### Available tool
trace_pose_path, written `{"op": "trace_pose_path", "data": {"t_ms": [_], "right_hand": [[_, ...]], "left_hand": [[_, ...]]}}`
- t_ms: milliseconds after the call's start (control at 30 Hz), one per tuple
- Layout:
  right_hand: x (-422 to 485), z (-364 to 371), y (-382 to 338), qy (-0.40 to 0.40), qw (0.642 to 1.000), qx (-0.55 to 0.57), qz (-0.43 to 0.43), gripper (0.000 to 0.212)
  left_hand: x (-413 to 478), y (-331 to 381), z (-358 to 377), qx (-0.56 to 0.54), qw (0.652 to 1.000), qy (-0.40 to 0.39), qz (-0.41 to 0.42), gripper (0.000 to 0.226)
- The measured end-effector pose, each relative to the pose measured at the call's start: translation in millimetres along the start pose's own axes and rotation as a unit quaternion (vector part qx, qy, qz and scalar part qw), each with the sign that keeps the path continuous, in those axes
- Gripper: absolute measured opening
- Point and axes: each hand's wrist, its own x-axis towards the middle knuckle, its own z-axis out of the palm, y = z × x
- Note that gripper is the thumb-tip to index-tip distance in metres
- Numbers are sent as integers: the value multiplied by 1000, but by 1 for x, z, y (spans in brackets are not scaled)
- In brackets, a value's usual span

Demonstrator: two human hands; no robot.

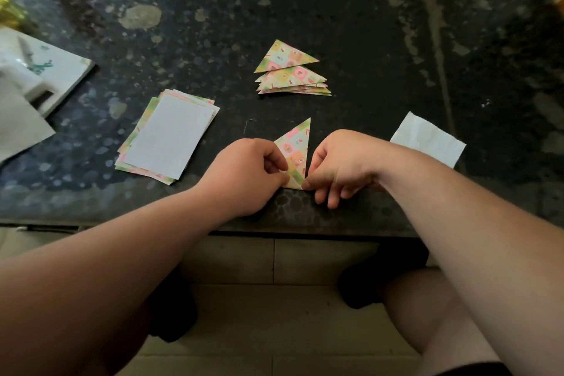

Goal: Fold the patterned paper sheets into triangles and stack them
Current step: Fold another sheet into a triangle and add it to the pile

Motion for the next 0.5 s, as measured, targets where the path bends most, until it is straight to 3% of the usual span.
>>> {"op": "trace_pose_path", "data": {"t_ms": [500], "right_hand": [[-1,0,0,1,1000,-2,3,8]], "left_hand": [[0,3,3,-4,1000,14,-18,23]]}}
